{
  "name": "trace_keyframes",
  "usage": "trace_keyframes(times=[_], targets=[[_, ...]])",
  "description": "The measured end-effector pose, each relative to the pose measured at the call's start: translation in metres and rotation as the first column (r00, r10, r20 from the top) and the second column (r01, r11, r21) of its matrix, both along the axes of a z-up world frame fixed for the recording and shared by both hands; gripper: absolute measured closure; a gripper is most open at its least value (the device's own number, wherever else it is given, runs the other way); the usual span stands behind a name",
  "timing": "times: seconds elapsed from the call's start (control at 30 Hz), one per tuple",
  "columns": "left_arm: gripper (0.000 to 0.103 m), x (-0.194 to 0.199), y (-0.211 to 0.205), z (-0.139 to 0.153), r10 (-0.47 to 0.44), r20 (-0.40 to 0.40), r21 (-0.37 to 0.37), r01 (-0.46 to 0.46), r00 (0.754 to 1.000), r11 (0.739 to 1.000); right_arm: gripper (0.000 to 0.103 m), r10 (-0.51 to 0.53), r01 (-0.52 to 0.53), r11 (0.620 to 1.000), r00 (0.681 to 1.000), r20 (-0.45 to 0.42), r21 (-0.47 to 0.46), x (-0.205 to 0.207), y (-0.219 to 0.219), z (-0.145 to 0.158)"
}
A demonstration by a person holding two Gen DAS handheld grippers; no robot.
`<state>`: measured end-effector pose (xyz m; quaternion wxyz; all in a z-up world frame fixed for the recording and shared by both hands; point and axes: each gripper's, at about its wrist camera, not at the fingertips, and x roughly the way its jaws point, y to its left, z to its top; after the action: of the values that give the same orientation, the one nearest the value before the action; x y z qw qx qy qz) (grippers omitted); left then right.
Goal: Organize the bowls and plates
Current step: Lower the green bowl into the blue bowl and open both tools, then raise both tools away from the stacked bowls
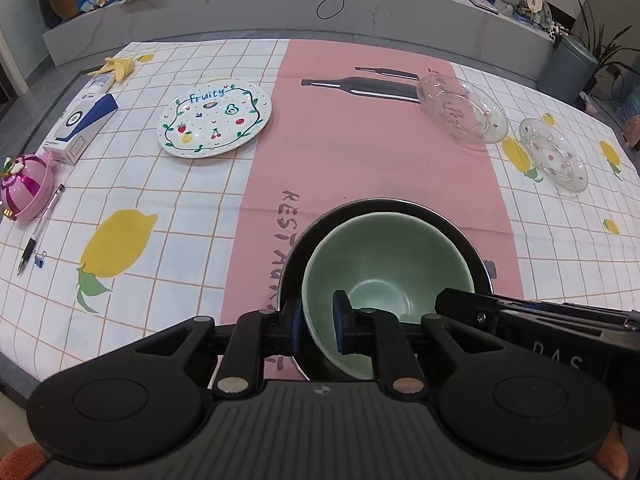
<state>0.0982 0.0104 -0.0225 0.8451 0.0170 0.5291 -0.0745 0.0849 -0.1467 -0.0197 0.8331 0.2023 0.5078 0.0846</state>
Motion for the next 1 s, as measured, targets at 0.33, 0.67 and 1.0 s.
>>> trace_keyframes(times=[0.33,0.67,1.0], targets=[[0.084,-0.007,0.008,0.026,0.004,0.094,-0.051,0.001,0.996,0.999,0.064,-0.008,0.007,1.0,0.996,0.089,0.005,-0.009,-0.005,0.021],[0.05,-0.022,0.047,0.009,0.191,0.116,-0.25,-0.158,0.975,0.955,0.036,-0.117,0.108,0.986,0.99,0.072,0.125,-0.023,-0.034,0.001],[0.063,-0.024,0.069,-0.024,0.282,-0.02,-0.418,-0.264,0.959,0.869,0.04,-0.143,0.145,0.94,0.989,-0.031,0.308,-0.024,-0.042,-0.036]])
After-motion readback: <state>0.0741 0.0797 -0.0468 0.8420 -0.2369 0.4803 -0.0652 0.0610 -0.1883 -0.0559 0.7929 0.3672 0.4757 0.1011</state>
